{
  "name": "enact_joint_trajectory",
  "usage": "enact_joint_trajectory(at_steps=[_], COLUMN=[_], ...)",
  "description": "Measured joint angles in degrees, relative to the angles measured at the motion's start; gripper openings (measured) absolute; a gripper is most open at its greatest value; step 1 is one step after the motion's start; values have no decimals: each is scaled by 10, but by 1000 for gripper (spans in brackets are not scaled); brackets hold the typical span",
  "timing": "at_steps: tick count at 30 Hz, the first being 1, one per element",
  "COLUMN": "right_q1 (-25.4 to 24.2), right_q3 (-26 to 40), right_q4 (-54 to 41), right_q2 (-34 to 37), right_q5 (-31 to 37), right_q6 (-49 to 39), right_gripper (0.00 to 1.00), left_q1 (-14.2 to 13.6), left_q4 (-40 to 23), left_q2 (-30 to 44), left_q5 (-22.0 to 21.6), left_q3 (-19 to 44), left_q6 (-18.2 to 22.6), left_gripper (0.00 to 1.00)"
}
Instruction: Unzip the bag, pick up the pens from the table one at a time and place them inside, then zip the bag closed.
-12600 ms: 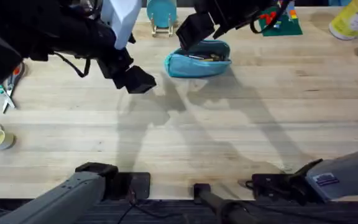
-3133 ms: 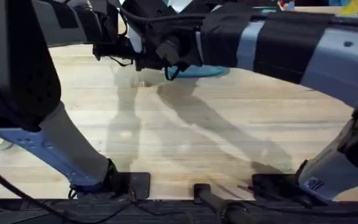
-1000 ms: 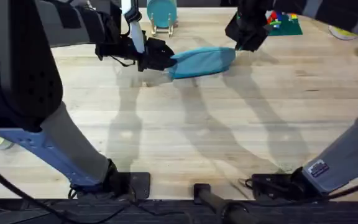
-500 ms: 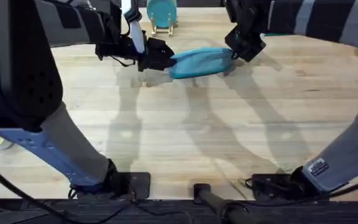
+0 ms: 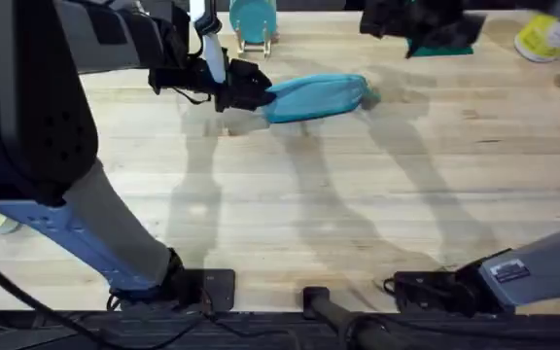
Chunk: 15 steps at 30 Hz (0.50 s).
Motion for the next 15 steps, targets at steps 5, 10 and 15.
enact_joint_trajectory(at_steps=[5, 10, 15], right_q1=[2, 2, 4], right_q3=[21, 23, 23], right_q4=[-67, -175, -228], right_q2=[-66, -134, -161], right_q5=[-72, -174, -212], right_q6=[-177, -326, -401], right_gripper=[996, 995, 996], left_q1=[0, 0, 0], left_q4=[0, 0, 0], left_q2=[0, 0, 0], left_q5=[0, 0, 0], left_q3=[0, 0, 0], left_q6=[0, 0, 0], left_gripper=[43, 43, 43])
